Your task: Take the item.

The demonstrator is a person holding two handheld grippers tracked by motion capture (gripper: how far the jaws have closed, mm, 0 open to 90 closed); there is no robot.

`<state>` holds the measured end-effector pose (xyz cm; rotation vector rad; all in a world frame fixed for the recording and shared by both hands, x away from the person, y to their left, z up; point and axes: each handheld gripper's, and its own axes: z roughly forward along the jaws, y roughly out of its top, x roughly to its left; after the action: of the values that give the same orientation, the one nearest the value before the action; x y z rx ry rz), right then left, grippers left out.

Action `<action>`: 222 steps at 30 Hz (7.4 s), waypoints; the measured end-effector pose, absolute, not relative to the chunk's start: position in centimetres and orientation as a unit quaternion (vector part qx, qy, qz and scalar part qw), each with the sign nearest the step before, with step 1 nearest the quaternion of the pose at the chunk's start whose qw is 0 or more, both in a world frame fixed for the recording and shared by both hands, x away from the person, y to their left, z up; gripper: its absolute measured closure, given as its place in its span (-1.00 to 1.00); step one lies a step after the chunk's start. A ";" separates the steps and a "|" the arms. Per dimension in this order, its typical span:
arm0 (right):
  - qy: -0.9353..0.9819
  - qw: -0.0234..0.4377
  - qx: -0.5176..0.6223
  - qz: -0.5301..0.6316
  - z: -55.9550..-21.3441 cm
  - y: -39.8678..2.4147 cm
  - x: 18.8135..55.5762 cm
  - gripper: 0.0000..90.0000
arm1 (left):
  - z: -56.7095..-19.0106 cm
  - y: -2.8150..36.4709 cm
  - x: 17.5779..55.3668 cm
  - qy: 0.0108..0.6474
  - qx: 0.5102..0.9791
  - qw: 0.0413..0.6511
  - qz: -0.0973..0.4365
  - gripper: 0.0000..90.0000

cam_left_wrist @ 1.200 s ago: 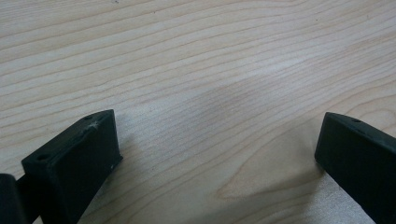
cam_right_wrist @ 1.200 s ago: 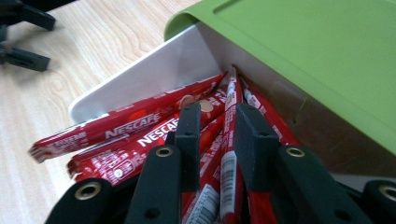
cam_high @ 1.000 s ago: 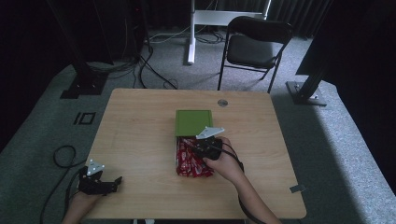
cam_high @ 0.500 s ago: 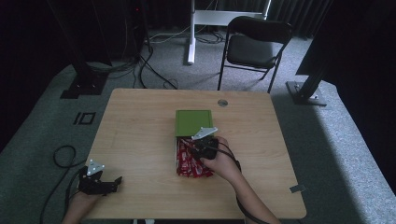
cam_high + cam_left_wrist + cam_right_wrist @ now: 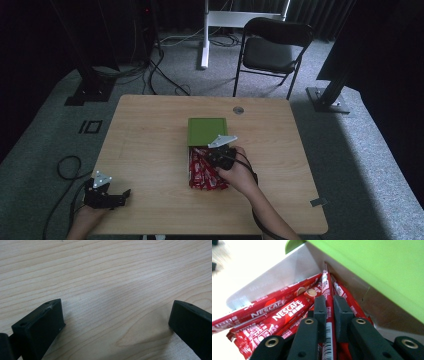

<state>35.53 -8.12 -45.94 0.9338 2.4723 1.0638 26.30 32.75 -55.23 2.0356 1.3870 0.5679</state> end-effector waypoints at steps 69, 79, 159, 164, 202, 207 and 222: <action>0.772 0.167 0.340 0.511 -39.6 -14.2 32.6 0.83 | -55.2 32.8 26.3 0.522 0.768 0.302 0.214 -0.99; 0.752 0.201 0.376 0.503 -40.6 -15.7 34.0 0.82 | -55.2 32.8 26.3 0.522 0.768 0.302 0.215 -0.99; 0.713 0.191 0.553 0.386 -54.0 -17.9 39.8 0.39 | -55.2 32.8 26.3 0.523 0.768 0.302 0.214 -0.99; 0.707 0.199 0.554 0.393 -53.1 -18.9 39.4 0.29 | -55.2 32.8 26.3 0.523 0.768 0.302 0.214 -0.99; 0.652 0.234 0.618 0.372 -53.7 -26.5 36.1 -0.58 | -55.2 32.8 26.3 0.523 0.768 0.302 0.214 -0.99; 0.656 0.234 0.624 0.354 -54.0 -27.3 35.6 -0.62 | -55.2 32.8 26.3 0.523 0.768 0.302 0.214 -0.99; 0.643 0.238 0.655 0.317 -54.9 -29.6 33.9 -0.62 | -55.2 32.7 26.3 0.523 0.768 0.302 0.214 -0.99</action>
<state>33.85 -29.64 -54.94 1.7948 1.7612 0.8690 26.30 32.75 -55.23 2.0362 1.3867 0.5681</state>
